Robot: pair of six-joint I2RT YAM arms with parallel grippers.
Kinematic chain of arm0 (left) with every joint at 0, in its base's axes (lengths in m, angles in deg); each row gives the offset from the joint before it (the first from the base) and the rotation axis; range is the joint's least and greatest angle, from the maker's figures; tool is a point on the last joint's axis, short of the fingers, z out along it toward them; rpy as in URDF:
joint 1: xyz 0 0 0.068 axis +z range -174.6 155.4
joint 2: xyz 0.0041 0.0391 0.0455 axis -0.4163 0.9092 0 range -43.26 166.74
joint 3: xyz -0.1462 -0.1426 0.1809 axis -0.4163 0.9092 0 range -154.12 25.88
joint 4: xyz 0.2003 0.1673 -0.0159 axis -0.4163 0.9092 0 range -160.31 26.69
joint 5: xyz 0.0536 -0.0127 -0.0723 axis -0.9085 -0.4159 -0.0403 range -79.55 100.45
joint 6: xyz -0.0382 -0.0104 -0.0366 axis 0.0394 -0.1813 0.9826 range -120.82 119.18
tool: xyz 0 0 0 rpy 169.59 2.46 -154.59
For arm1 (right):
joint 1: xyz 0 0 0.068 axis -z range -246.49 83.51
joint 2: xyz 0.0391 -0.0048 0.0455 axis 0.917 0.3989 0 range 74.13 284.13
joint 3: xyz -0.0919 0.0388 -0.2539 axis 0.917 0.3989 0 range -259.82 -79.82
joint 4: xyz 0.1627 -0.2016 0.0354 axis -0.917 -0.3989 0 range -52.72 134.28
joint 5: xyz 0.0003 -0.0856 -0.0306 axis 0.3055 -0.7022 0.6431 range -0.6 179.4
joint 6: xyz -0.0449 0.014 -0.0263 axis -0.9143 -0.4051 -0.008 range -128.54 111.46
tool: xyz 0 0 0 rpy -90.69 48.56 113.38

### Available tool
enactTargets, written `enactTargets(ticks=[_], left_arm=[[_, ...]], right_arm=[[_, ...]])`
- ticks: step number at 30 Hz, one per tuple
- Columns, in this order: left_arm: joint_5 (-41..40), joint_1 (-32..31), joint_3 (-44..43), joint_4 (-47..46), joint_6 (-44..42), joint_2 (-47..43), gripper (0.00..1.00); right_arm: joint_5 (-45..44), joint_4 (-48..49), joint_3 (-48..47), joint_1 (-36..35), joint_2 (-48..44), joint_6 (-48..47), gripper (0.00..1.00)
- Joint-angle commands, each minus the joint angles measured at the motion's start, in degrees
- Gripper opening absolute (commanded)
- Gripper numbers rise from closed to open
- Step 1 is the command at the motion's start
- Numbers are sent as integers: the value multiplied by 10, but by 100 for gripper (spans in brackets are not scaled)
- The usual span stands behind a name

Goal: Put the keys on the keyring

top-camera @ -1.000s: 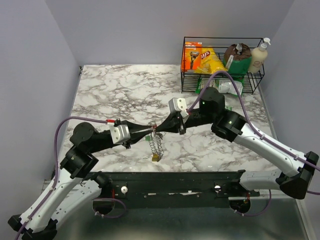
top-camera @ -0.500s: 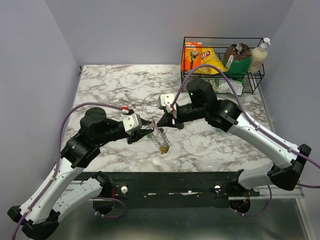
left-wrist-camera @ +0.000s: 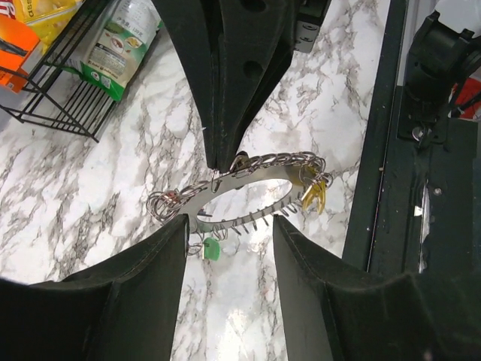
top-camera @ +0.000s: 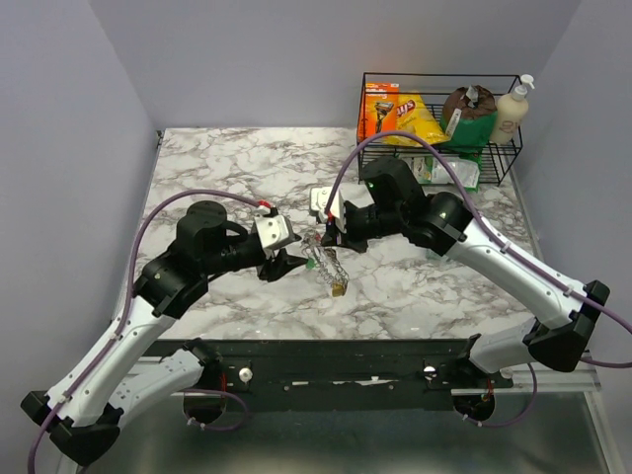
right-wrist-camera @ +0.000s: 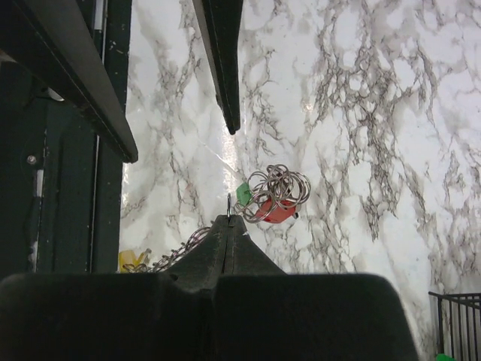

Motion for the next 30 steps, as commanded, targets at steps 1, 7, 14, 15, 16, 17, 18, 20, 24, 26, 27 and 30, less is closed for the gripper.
enactTargets(ticks=[1, 7, 14, 15, 16, 17, 18, 20, 24, 26, 27, 30], left_arm=[[-9, -3, -7, -27, 4, 16, 57], [-7, -6, 12, -69, 8, 33, 53], [-12, -21, 16, -95, 11, 58, 50], [-9, -23, 16, -97, 10, 62, 49], [-9, -28, 17, -99, 10, 64, 46], [-8, -29, 18, -107, 10, 64, 45], [-9, -31, 19, -111, 9, 66, 44], [-10, -35, 20, -116, 9, 70, 38], [-12, -37, 15, -112, 6, 77, 24], [-12, -39, 15, -111, 6, 82, 12], [-12, -38, 14, -111, 5, 82, 8], [-16, -39, 15, -112, 5, 85, 0]], right_arm=[[-8, 16, -6, -3, -23, -8, 1], [7, 32, 6, -4, -36, -8, 1], [17, 44, 14, -3, -44, -6, 1], [18, 44, 15, -4, -44, -7, 1], [20, 45, 15, -4, -45, -7, 1], [20, 45, 16, -3, -45, -6, 0], [20, 46, 17, -3, -45, -6, 1], [21, 47, 18, -3, -46, -6, 0], [21, 49, 22, -4, -50, -5, 1], [20, 51, 23, -3, -51, -4, 0], [21, 52, 24, -4, -52, -5, 1], [23, 54, 26, -3, -54, -5, 1]])
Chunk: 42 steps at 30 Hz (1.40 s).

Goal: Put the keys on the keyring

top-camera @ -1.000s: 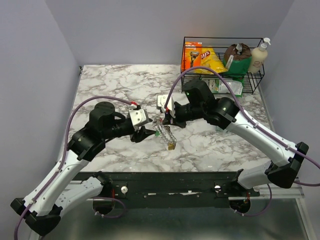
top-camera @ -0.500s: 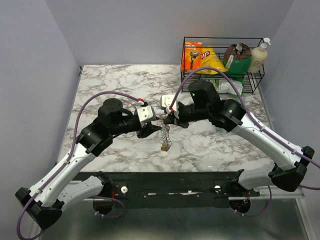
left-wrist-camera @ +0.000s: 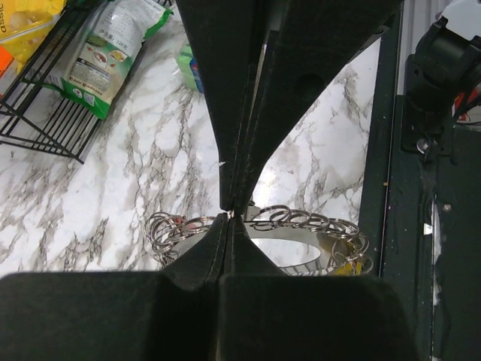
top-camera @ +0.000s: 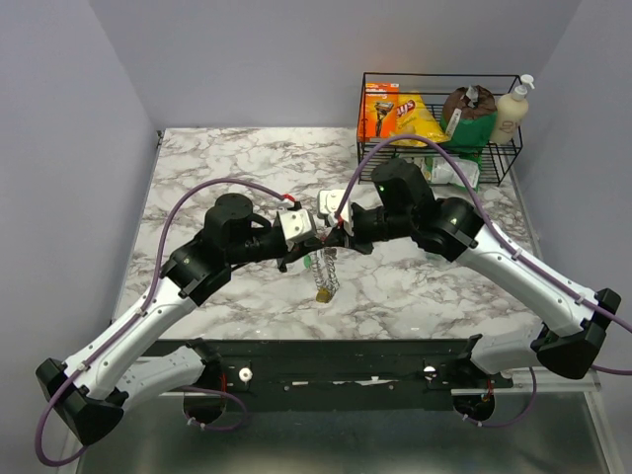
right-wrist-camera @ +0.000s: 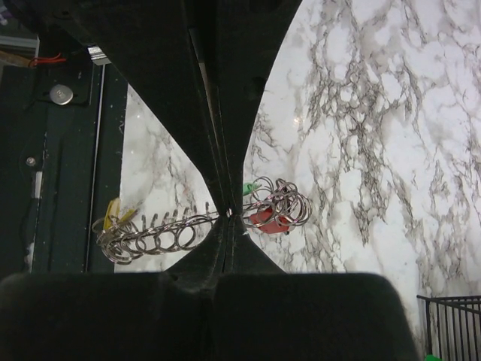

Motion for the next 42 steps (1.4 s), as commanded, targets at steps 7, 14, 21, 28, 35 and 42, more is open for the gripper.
enactTargets(ticks=[7, 14, 21, 28, 35, 42], left_arm=[[-25, -6, 29, -47, 5, -18, 0], [-50, -6, 106, -168, 38, -82, 0], [-56, -6, 203, -323, 81, -152, 0], [-28, -6, 283, -473, 118, -208, 0], [12, -6, 316, -598, 161, -219, 0], [49, -6, 298, -620, 184, -199, 0]], right_arm=[[17, 57, 21, -4, -32, 6, 18], [11, 158, 92, -3, -93, 30, 51], [61, 216, 131, 33, -125, 64, 63], [166, 252, 149, 71, -141, 90, 63], [256, 271, 153, 88, -144, 92, 63], [331, 305, 143, 89, -127, 117, 59]])
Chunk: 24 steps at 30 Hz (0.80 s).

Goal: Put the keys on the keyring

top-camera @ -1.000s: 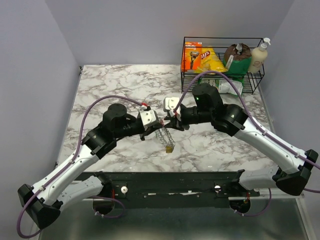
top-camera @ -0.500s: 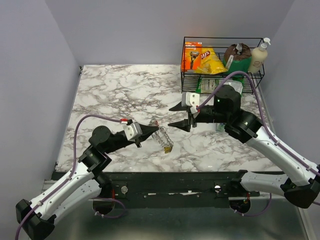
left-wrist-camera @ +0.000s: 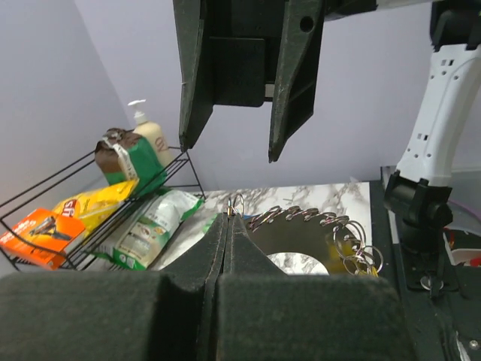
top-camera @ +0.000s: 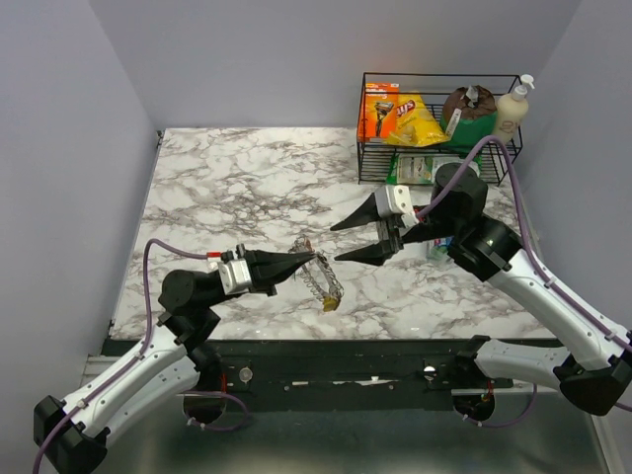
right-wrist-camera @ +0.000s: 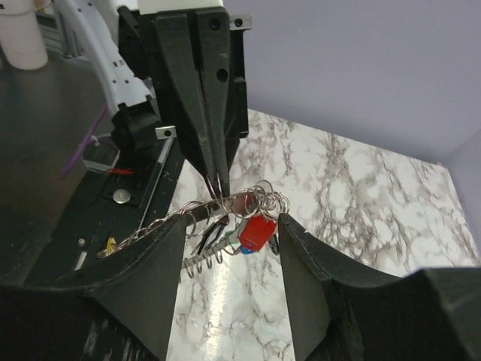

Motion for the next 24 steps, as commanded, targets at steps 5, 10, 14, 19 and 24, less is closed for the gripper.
enactTargets(ticks=[5, 10, 14, 19, 24], left_arm=[[40, -3, -31, -69, 22, 20, 0], [46, -3, -35, -68, 23, 24, 0], [48, -4, -39, -66, 23, 24, 0], [52, -3, -42, -64, 24, 25, 0], [64, -3, -46, -64, 31, 29, 0]], right_arm=[[106, 41, -20, 2, 35, 44, 54], [109, 55, -21, 0, 50, 60, 50], [108, 56, -23, -3, 61, 65, 49], [106, 57, -26, -5, 69, 67, 44], [105, 57, -29, -6, 74, 72, 38]])
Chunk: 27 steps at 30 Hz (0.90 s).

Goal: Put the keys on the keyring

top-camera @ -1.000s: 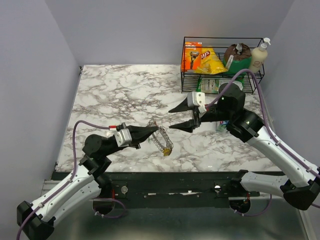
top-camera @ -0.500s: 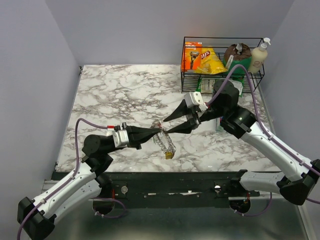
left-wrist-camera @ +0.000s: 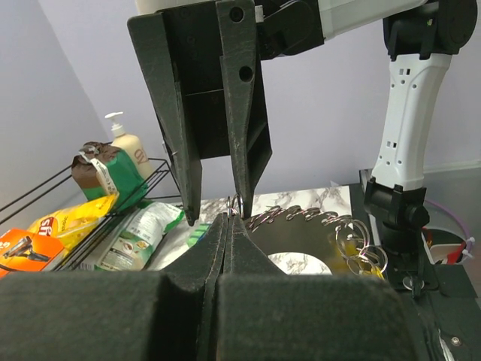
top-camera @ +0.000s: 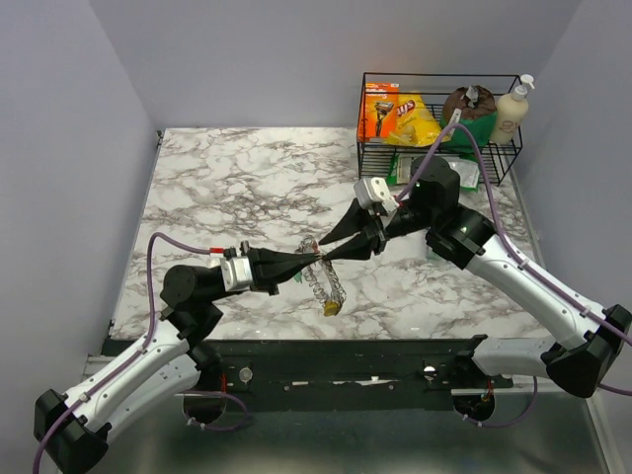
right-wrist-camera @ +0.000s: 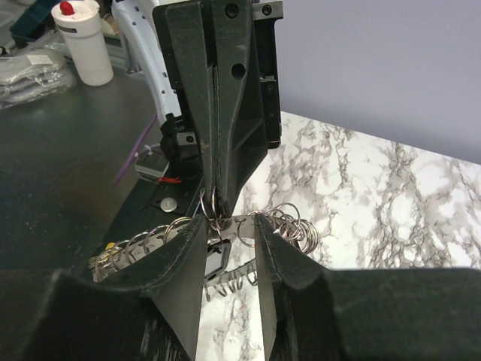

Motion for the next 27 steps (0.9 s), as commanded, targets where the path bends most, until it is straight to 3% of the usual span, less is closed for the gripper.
enactTargets(ticks=[1, 5, 8, 15, 19, 23, 27], left_arm=[[23, -3, -27, -34, 9, 0, 0], [25, -3, -29, -26, 8, 4, 0], [29, -3, -33, -11, 3, 4, 0], [23, -3, -67, 115, -42, -2, 0], [6, -3, -94, 227, -91, -11, 16], [-17, -3, -113, 311, -114, -31, 44], [-48, -4, -133, 389, -134, -47, 59]], right_arm=[[15, 12, -22, -5, 8, 12, 35], [17, 9, -27, -5, 13, 16, 12], [17, 10, -27, -5, 14, 18, 1], [10, 3, -31, -6, 11, 19, 0], [2, 0, -31, -5, 6, 19, 1], [0, -4, -31, -6, 4, 17, 1], [0, -7, -31, -6, 5, 15, 0]])
